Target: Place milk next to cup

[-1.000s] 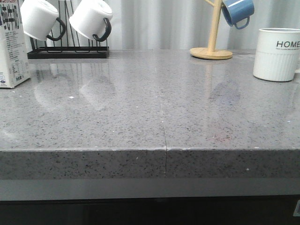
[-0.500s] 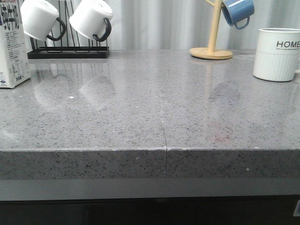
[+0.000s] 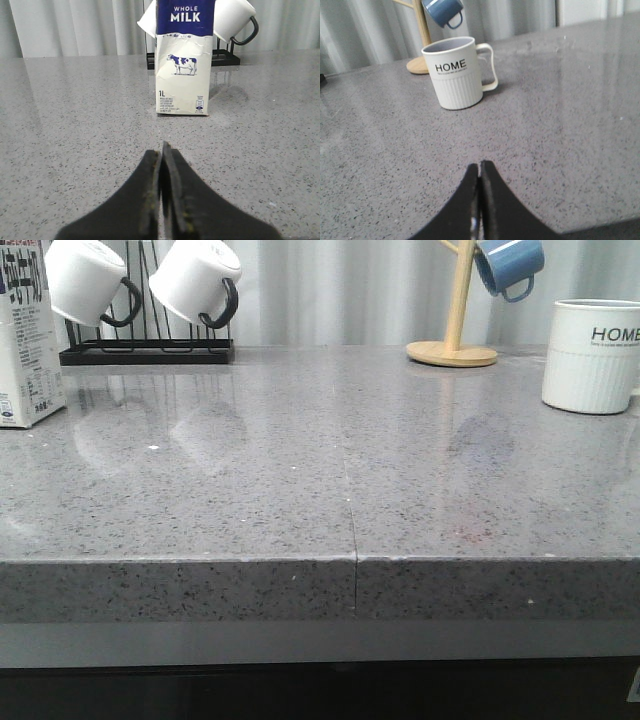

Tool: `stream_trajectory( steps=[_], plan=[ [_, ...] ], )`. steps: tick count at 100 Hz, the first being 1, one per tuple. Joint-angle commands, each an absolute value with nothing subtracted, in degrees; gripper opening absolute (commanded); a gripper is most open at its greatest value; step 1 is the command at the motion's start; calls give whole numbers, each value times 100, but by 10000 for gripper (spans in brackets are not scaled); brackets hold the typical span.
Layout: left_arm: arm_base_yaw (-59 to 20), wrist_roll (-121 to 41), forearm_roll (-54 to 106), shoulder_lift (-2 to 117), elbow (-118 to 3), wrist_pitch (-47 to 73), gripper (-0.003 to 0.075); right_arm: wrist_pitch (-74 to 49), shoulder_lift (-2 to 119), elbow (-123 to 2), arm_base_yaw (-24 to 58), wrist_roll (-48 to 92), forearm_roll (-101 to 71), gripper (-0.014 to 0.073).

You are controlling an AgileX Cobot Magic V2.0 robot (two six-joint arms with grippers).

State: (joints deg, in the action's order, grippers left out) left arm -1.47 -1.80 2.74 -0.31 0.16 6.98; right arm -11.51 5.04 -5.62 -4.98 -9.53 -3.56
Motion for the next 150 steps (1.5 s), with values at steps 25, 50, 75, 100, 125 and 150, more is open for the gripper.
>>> stream_trajectory(
  steps=[25,50,75,100,125,150],
  plan=[
    [-141,-135,291,-215,243,205,-21,-128,2407,-1283,-528,-1084,-253,242],
    [-141,-135,291,-215,243,205,-21,1534,3796,-1283,-528,-1055,0,349],
    [-141,-135,291,-215,243,205,-21,3704,5368,-1283,-562,-1055,-34,349],
    [-141,-135,291,-215,243,205,-21,4326,6999,-1923,-617,-1055,-34,349],
    [-141,-135,291,-215,243,205,-21,4526,8086,-2822,-617,-1055,-34,349],
    [-141,-135,291,-215,243,205,-21,4605,8830,-3507,-694,-956,-57,342]
  ],
)
